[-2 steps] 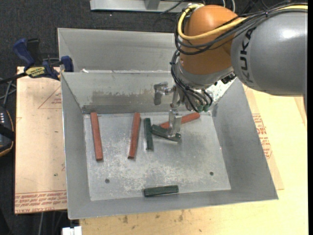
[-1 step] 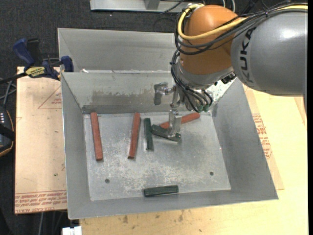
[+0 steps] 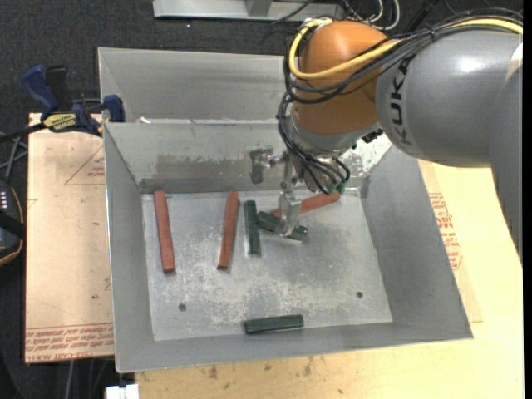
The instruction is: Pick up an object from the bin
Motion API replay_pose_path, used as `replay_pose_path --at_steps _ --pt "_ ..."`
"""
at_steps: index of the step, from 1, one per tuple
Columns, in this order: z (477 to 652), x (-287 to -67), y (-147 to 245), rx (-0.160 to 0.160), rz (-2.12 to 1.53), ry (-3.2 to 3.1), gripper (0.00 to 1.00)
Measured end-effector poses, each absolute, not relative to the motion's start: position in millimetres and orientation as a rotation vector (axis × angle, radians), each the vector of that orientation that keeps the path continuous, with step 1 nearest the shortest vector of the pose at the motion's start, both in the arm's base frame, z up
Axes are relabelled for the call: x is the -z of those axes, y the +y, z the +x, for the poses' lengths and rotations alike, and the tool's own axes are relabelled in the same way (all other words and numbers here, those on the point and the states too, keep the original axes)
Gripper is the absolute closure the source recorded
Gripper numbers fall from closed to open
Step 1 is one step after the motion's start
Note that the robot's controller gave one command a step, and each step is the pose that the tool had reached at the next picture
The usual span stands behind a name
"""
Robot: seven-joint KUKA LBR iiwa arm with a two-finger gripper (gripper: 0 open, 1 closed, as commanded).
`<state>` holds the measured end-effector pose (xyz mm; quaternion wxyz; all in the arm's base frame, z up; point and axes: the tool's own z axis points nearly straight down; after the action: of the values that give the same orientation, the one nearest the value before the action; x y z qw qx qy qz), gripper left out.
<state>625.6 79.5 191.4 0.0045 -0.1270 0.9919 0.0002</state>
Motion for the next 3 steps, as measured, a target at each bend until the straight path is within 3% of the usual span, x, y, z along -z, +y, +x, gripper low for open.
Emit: replay_pose_path --at_steps 1,2,3 --pt "620.1 -124.7 87.9 -0.001 -0.719 3.051 0.00" --pt "612.4 -72.7 59.3 -0.003 -0.962 2.987 0.00" --pt "637.8 -73.2 46.5 -0.001 -1.377 2.817 1.00"
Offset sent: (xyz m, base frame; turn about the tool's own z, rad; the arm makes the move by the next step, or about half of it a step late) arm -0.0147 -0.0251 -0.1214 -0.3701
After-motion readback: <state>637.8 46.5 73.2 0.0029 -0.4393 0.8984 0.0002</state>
